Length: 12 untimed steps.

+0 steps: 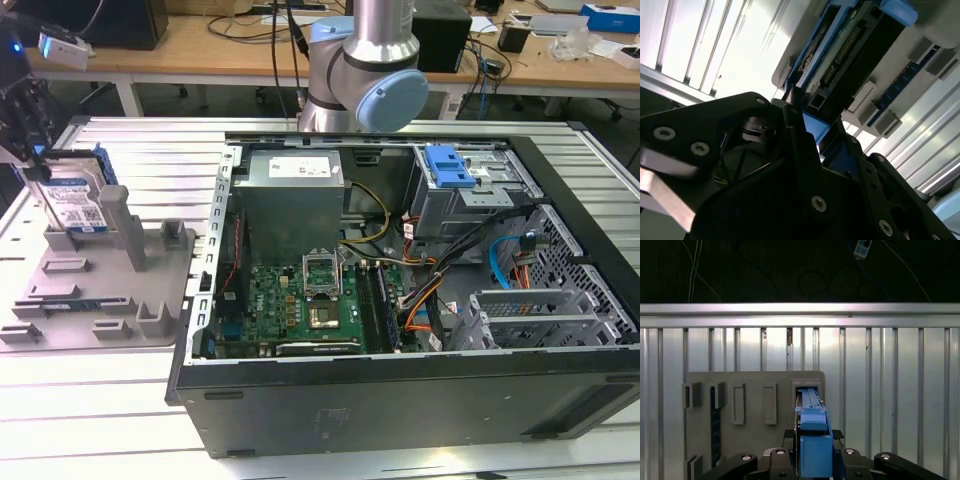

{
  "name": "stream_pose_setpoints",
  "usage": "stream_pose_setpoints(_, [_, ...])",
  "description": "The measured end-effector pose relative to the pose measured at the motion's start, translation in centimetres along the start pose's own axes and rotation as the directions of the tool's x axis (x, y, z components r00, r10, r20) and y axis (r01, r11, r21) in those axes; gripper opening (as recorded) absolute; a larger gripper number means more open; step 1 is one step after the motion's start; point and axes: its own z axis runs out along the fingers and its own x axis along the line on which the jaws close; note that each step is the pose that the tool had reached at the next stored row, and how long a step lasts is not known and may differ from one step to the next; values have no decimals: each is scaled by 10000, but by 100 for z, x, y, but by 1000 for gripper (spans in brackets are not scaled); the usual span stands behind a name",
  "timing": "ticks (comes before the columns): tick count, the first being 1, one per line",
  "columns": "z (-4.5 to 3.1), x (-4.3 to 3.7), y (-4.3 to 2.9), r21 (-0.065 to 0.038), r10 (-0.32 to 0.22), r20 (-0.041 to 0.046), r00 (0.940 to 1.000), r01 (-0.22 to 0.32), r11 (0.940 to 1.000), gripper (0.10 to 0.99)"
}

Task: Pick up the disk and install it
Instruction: 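Pick up the disk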

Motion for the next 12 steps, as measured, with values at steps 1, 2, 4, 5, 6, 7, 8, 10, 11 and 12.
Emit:
stream_pose_setpoints(1, [-38,1,0,1,0,-1,10000,0,10000,365])
stream_pose_setpoints(2, [-78,2,1,0,0,0,10000,0,10000,365])
stream_pose_setpoints(4, [-183,4,0,1,0,0,10000,0,10000,365])
stream_pose_setpoints(5, [-250,6,-1,0,0,-1,10000,0,10000,365])
stream_pose_setpoints(6, [-315,8,-2,1,0,0,10000,0,10000,365])
stream_pose_setpoints(7, [-363,9,-3,0,0,-1,10000,0,10000,365])
stream_pose_setpoints(8, [-409,10,-4,1,0,0,10000,0,10000,365])
stream_pose_setpoints(10, [-502,13,-5,0,0,-1,10000,0,10000,365])
stream_pose_setpoints(11, [-566,14,-7,1,0,0,10000,0,10000,365])
stream_pose_setpoints(12, [-614,15,-8,0,0,-1,10000,0,10000,365])
